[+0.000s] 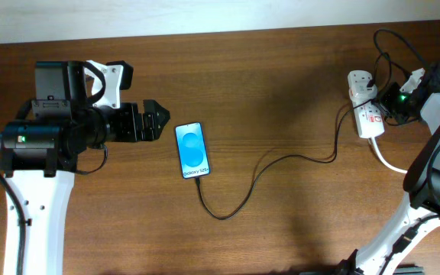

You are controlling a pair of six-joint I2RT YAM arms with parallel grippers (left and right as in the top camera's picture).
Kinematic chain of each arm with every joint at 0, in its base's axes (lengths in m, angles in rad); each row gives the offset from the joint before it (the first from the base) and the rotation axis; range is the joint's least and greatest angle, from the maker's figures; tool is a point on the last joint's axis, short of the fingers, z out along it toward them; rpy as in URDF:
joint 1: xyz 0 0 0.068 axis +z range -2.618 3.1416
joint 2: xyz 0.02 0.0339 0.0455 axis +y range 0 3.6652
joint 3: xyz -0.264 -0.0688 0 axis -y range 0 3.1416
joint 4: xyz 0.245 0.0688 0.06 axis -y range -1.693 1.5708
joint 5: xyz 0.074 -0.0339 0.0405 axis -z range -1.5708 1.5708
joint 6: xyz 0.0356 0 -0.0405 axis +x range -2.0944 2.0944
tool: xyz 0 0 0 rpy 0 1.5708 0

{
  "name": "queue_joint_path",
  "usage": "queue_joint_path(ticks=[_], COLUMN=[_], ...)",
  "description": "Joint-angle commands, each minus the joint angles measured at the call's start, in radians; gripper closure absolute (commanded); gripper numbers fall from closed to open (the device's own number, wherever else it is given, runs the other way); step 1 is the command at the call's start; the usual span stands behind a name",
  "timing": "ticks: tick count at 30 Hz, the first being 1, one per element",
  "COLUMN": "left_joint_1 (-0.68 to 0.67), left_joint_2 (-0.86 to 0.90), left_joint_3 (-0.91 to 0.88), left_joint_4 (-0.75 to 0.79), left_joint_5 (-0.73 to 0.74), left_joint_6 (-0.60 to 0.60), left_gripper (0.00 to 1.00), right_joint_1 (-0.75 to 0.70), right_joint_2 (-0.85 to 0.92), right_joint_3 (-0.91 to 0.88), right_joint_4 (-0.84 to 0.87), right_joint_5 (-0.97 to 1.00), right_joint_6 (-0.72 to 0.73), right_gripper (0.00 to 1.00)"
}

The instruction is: Plug charger to phone and switch on socket

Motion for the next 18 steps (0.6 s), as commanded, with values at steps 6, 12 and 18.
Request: queue_joint_path(ticks=[6, 12, 18], left_joint_1=[0.005, 0.005, 0.005], left_joint_2=[-0.007, -0.007, -0.007], left_joint_3=[0.009, 0.009, 0.009], left_joint_4=[0.0, 0.0, 0.0], left_joint_5=[-0.004, -0.004, -0.004], left_joint_6=[0.001, 0.001, 0.001], left_gripper=[0.01, 0.01, 0.01], right_joint_1=[-0.119, -0.245, -0.235], right_joint_2=[0.022, -0.101, -0.247], right_joint_3=[-0.055, -0.055, -0.055], right_joint_4=[-0.029, -0.049, -0.076], right_joint_5=[-0.032, -0.059, -0.108], right_joint_6=[0.063, 0.062, 0.062], right_gripper=[0.96, 0.96, 0.96])
